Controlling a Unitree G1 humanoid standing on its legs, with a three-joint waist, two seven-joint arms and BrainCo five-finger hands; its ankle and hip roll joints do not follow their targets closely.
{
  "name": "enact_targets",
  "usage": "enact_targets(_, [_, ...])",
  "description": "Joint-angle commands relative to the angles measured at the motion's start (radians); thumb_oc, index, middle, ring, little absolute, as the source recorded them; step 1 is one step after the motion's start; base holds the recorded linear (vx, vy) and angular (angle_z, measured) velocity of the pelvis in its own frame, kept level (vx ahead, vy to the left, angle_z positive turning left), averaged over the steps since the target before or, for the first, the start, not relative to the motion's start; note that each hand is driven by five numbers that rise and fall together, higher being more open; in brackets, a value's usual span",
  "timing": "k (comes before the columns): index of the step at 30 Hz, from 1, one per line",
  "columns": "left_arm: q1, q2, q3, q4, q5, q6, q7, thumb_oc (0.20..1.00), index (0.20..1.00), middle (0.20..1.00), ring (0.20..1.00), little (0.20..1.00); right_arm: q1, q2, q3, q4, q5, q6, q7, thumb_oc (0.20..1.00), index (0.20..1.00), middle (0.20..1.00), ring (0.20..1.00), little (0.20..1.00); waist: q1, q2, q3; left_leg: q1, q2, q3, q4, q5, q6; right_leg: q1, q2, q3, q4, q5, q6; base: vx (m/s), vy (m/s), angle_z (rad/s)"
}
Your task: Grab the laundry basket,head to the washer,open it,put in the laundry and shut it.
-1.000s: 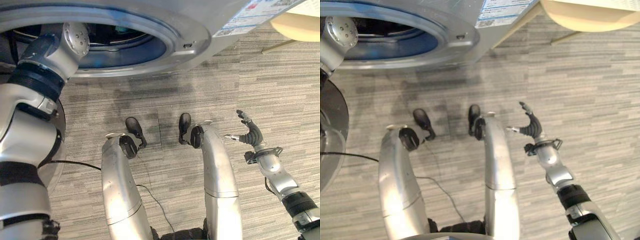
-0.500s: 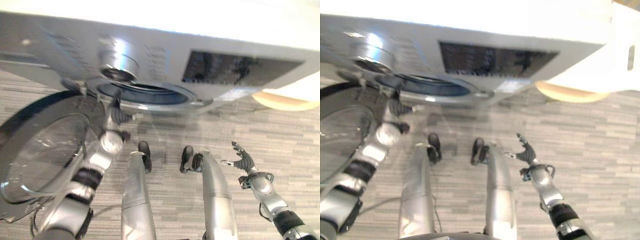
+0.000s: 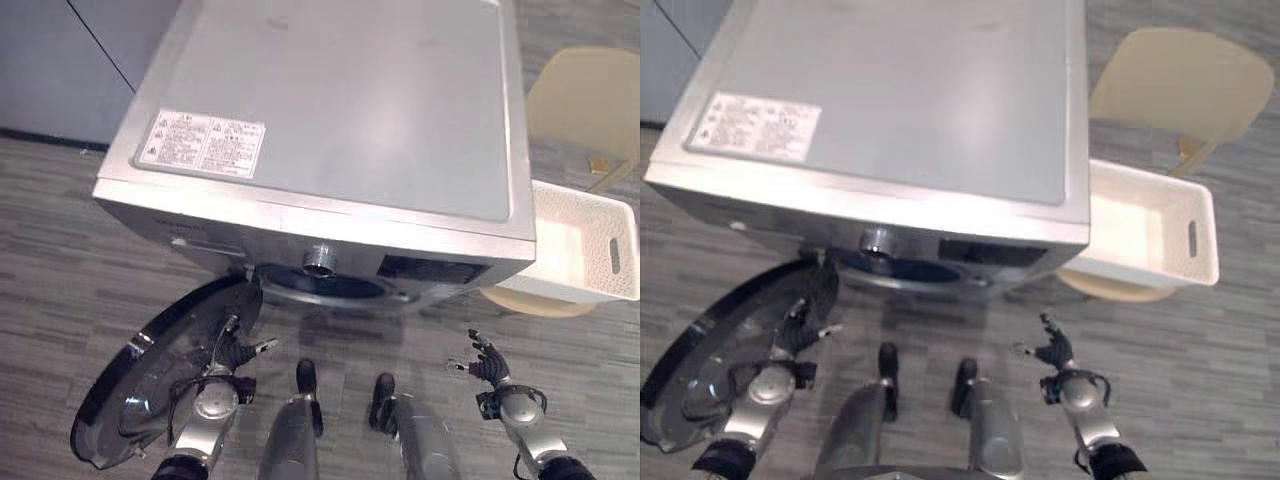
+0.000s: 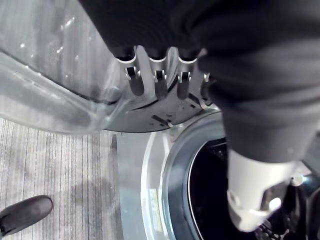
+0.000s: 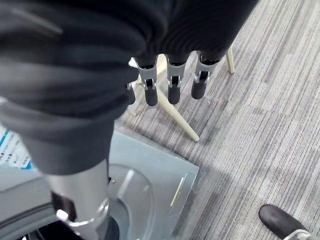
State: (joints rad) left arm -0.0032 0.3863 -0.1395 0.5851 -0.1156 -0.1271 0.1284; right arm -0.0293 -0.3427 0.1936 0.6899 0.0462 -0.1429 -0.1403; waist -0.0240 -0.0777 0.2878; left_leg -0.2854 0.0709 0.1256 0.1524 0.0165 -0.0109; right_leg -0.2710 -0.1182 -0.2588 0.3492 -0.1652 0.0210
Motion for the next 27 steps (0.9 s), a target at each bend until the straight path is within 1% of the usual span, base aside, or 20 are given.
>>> enact_targets(1, [-0.019,-0.003,-0.001,-0.012,-0.023,-0.033,-0.010,1.000,1.000,1.000,1.000,1.000,0.010,-0.035,-0.024,0.004,-0.008,-0.008,0.000,1.000,1.000,1.000,1.000,1.000,-0.008,0.012,-0.018,0.022,0.019,-0.003,0.011,-0.036,-0.036,0.045,0.008,0.050,-0.193,0.109,0.062,0.11,-0.019,0.12])
enact_targets(2, [-0.014,-0.008,0.005,0.001,-0.031,-0.033,-0.010,1.000,1.000,1.000,1.000,1.000,0.011,-0.032,-0.024,0.016,-0.005,-0.006,-0.002,1.000,1.000,1.000,1.000,1.000,-0.004,0.008,-0.026,0.035,0.015,-0.016,0.003,-0.028,-0.043,0.072,0.013,0.052,-0.232,0.121,0.064,0.08,0.003,0.09])
enact_targets(5, [0.013,-0.025,0.007,0.018,-0.044,-0.035,-0.014,1.000,1.000,1.000,1.000,1.000,0.007,-0.031,-0.027,0.043,-0.006,-0.004,-0.007,1.000,1.000,1.000,1.000,1.000,0.011,-0.003,-0.043,0.055,-0.033,-0.136,-0.012,-0.029,-0.056,0.123,0.015,0.067,-0.307,0.154,0.072,0.06,0.065,0.03])
enact_targets(6, [0.025,-0.033,0.006,0.020,-0.045,-0.032,-0.022,1.000,1.000,1.000,1.000,1.000,0.012,-0.032,-0.031,0.048,-0.010,-0.001,-0.004,1.000,1.000,1.000,1.000,1.000,0.008,0.000,-0.060,0.079,-0.035,-0.142,-0.046,-0.033,-0.053,0.144,0.015,0.062,-0.332,0.160,0.078,0.13,0.129,-0.02])
enact_targets(8, [0.055,-0.039,0.011,0.030,-0.037,-0.024,-0.040,1.000,1.000,1.000,1.000,1.000,0.023,-0.029,-0.041,0.058,-0.021,0.002,0.007,1.000,1.000,1.000,1.000,1.000,0.005,0.007,-0.099,0.137,-0.026,-0.122,-0.113,-0.037,-0.041,0.180,0.010,0.063,-0.368,0.176,0.090,0.16,0.168,0.03])
enact_targets(10, [0.075,-0.044,0.017,0.035,-0.037,-0.021,-0.048,1.000,1.000,1.000,1.000,1.000,0.026,-0.026,-0.044,0.072,-0.024,0.008,0.009,1.000,1.000,1.000,1.000,1.000,0.008,0.007,-0.118,0.166,-0.041,-0.117,-0.138,-0.034,-0.030,0.194,0.003,0.080,-0.386,0.197,0.103,0.08,0.240,-0.09])
enact_targets(11, [0.081,-0.042,0.016,0.053,-0.028,-0.014,-0.058,1.000,1.000,1.000,1.000,1.000,0.028,-0.010,-0.051,0.076,-0.014,0.015,0.014,1.000,1.000,1.000,1.000,1.000,0.007,0.007,-0.127,0.197,-0.047,-0.101,-0.179,-0.028,-0.022,0.192,-0.003,0.095,-0.391,0.211,0.113,0.02,0.218,-0.35])
enact_targets(12, [0.080,-0.042,0.016,0.053,-0.028,-0.014,-0.058,1.000,1.000,1.000,1.000,1.000,0.028,-0.010,-0.051,0.076,-0.014,0.015,0.014,1.000,1.000,1.000,1.000,1.000,0.009,0.007,-0.126,0.200,-0.047,-0.099,-0.182,-0.027,-0.022,0.193,-0.003,0.097,-0.390,0.211,0.113,-0.06,0.291,-0.44])
enact_targets(13, [0.086,-0.034,0.015,0.058,-0.028,-0.015,-0.064,1.000,1.000,1.000,1.000,1.000,0.021,0.004,-0.053,0.074,0.003,0.019,0.015,1.000,1.000,1.000,1.000,1.000,0.011,0.009,-0.121,0.215,-0.056,-0.085,-0.199,-0.024,-0.012,0.172,-0.009,0.112,-0.365,0.224,0.127,-0.07,0.146,-0.66])
enact_targets(14, [0.085,-0.034,0.015,0.058,-0.028,-0.015,-0.064,1.000,1.000,1.000,1.000,1.000,0.021,0.004,-0.053,0.074,0.003,0.019,0.015,1.000,1.000,1.000,1.000,1.000,0.014,0.008,-0.121,0.216,-0.056,-0.082,-0.200,-0.023,-0.012,0.171,-0.009,0.115,-0.363,0.223,0.127,-0.28,0.228,-0.76])
enact_targets(15, [0.054,-0.023,0.011,0.071,-0.041,-0.014,-0.054,1.000,1.000,1.000,1.000,1.000,-0.006,0.018,-0.047,0.074,0.022,0.022,0.007,1.000,1.000,1.000,1.000,1.000,0.015,0.009,-0.096,0.198,-0.048,-0.071,-0.199,-0.002,-0.004,0.118,-0.006,0.139,-0.291,0.228,0.144,-0.30,0.109,-0.83])
enact_targets(16, [0.040,-0.012,0.011,0.070,-0.042,-0.015,-0.052,1.000,1.000,1.000,1.000,1.000,-0.010,0.022,-0.043,0.071,0.027,0.025,0.011,1.000,1.000,1.000,1.000,1.000,0.018,0.013,-0.092,0.183,-0.043,-0.070,-0.197,0.009,-0.001,0.104,0.006,0.152,-0.250,0.202,0.143,-0.40,0.138,-0.55])
enact_targets(18, [0.015,-0.001,0.004,0.054,-0.039,-0.017,-0.044,1.000,1.000,1.000,1.000,1.000,-0.009,0.022,-0.037,0.076,0.022,0.023,0.013,1.000,1.000,1.000,1.000,1.000,0.024,0.025,-0.085,0.154,-0.039,-0.073,-0.187,0.036,0.008,0.106,0.043,0.192,-0.103,0.130,0.134,-0.29,0.054,-0.23])
enact_targets(19, [0.015,0.000,0.002,0.035,-0.036,-0.015,-0.049,1.000,1.000,1.000,1.000,1.000,-0.001,0.023,-0.037,0.077,0.019,0.023,0.020,1.000,1.000,1.000,1.000,1.000,0.033,0.031,-0.101,0.145,-0.037,-0.083,-0.191,0.049,0.011,0.140,0.064,0.200,-0.034,0.080,0.118,-0.25,-0.023,0.27])
enact_targets(20, [0.016,-0.002,0.000,0.034,-0.033,-0.016,-0.049,1.000,1.000,1.000,1.000,1.000,0.003,0.026,-0.038,0.084,0.019,0.020,0.021,1.000,1.000,1.000,1.000,1.000,0.042,0.026,-0.110,0.138,-0.043,-0.084,-0.194,0.060,0.012,0.180,0.071,0.201,-0.009,0.070,0.116,-0.23,-0.085,0.72])
enact_targets(21, [0.024,-0.002,0.006,0.032,-0.029,-0.013,-0.049,1.000,1.000,1.000,1.000,1.000,0.006,0.028,-0.041,0.087,0.016,0.023,0.022,1.000,1.000,1.000,1.000,1.000,0.057,0.016,-0.122,0.121,-0.053,-0.083,-0.196,0.069,0.012,0.227,0.077,0.200,-0.028,0.054,0.109,-0.21,-0.128,0.67])
enact_targets(22, [0.039,0.000,0.011,0.004,-0.032,-0.014,-0.047,1.000,1.000,1.000,1.000,1.000,0.009,0.032,-0.039,0.088,0.014,0.026,0.024,1.000,1.000,1.000,1.000,1.000,0.079,0.005,-0.128,0.097,-0.055,-0.088,-0.190,0.083,0.007,0.254,0.084,0.194,-0.074,0.027,0.093,-0.24,-0.156,0.49])
enact_targets(24, [0.037,-0.003,0.017,0.000,-0.032,-0.014,-0.043,1.000,1.000,1.000,1.000,1.000,0.003,0.034,-0.033,0.096,0.027,0.023,0.019,1.000,1.000,1.000,1.000,1.000,0.104,-0.008,-0.133,0.036,-0.060,-0.089,-0.192,0.139,-0.014,0.293,0.114,0.205,-0.194,-0.007,0.063,-0.25,-0.152,-0.11])
enact_targets(26, [0.045,-0.012,0.016,-0.012,-0.031,-0.014,-0.044,1.000,1.000,1.000,1.000,1.000,0.009,0.027,-0.030,0.098,0.028,0.022,0.014,1.000,1.000,1.000,1.000,1.000,0.111,0.003,-0.127,-0.004,-0.055,-0.092,-0.202,0.180,-0.043,0.289,0.146,0.223,-0.260,-0.018,0.033,-0.22,-0.123,0.02])
enact_targets(27, [0.045,-0.016,0.016,-0.016,-0.032,-0.014,-0.044,1.000,1.000,1.000,1.000,1.000,0.010,0.022,-0.032,0.100,0.028,0.022,0.012,1.000,1.000,1.000,1.000,1.000,0.109,0.011,-0.121,-0.013,-0.054,-0.094,-0.206,0.194,-0.053,0.283,0.154,0.216,-0.270,-0.015,0.029,-0.36,-0.054,0.23])
